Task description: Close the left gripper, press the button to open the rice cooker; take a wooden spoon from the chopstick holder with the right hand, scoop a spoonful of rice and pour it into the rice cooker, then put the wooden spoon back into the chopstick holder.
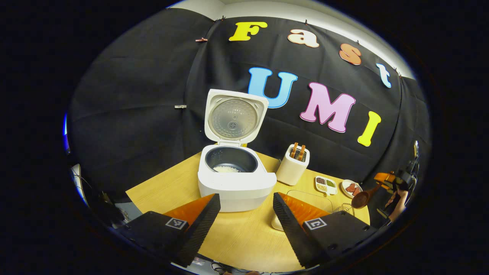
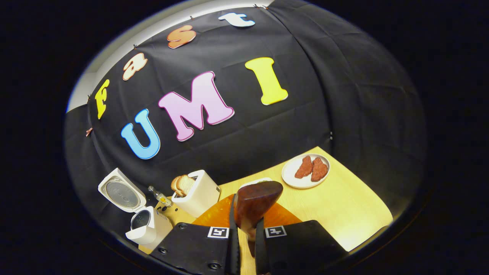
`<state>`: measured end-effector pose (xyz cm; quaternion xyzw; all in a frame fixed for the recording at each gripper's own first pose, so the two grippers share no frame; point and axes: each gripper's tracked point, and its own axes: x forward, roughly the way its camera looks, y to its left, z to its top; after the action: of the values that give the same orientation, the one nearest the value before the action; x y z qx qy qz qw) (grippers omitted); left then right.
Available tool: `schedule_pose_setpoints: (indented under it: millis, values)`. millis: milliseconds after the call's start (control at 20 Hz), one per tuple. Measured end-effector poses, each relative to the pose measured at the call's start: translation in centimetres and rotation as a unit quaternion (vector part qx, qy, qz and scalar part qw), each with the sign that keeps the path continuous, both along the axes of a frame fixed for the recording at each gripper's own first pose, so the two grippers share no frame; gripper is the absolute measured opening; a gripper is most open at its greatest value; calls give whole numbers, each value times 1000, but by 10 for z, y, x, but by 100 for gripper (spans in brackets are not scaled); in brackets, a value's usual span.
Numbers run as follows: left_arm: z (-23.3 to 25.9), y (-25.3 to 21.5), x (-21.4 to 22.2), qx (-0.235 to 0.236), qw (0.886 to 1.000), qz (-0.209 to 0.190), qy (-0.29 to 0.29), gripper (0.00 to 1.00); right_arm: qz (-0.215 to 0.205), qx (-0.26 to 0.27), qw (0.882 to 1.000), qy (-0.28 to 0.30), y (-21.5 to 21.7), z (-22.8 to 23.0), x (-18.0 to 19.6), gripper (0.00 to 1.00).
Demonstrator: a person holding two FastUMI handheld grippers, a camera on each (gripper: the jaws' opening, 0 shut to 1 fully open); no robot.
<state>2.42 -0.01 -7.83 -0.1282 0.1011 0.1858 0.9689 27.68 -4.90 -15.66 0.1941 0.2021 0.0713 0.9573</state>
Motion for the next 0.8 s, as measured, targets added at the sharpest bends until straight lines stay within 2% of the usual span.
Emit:
schedule_pose_setpoints:
  millis: [200,250,300,400,800]
  values:
    - [1,-7,-8,5,999,35,10,96,3,16,999,32,-7,-49,2,19]
    - [0,-9,-11,6,999,43,16,96,0,20,999,36,-10,-58,4,15]
    - [-1,-11,-13,4,999,47,20,96,-1,21,999,40,-10,-65,7,19]
    - [4,-16,-14,8,998,55,19,96,-2,21,998,52,-12,-81,7,20]
    - [12,-16,-14,3,997,72,13,96,-2,45,996,74,-3,-104,19,24]
